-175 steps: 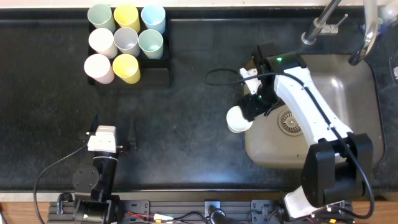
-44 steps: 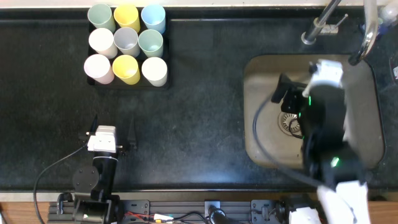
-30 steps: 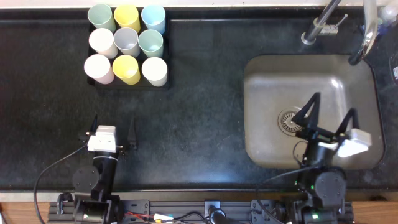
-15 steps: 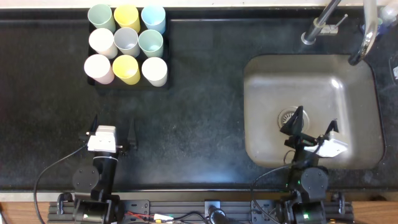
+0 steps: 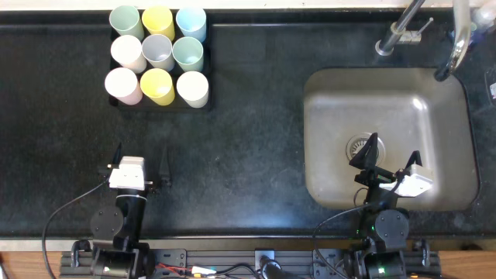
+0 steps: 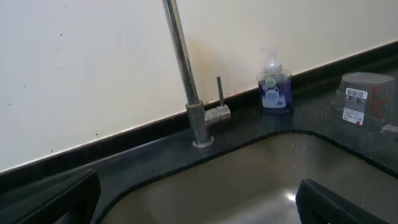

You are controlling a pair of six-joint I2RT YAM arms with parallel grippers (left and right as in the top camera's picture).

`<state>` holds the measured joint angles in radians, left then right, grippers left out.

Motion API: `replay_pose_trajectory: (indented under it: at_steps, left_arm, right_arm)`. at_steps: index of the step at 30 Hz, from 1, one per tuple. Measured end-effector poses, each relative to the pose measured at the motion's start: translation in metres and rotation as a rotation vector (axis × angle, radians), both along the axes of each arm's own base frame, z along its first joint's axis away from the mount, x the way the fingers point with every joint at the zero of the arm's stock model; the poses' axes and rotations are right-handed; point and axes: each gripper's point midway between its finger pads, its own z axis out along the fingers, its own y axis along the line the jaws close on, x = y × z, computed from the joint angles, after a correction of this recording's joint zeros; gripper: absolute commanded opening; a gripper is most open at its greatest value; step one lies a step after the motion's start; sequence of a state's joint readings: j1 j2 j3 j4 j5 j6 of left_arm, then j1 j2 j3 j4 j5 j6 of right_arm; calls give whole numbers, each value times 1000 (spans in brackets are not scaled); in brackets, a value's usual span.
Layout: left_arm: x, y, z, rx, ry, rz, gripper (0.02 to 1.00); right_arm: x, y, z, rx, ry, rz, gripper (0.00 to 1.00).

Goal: Store Cups

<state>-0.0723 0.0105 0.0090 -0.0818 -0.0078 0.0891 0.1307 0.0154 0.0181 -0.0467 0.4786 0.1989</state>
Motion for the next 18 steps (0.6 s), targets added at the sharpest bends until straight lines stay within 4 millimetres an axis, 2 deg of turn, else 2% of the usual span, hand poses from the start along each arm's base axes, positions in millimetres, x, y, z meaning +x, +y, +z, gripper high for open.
replay_pose_trajectory:
  at_steps: [5,14,18]
  left_arm:
    - [0,0,0,0,0,0,998]
    - [0,0,0,0,0,0,998]
    - [0,0,0,0,0,0,998]
  right_arm:
    - [3,10,0,31,-9,60,998]
    - [9,61,-8,60,24,362,998]
    - [8,73,-8,63,26,431,998]
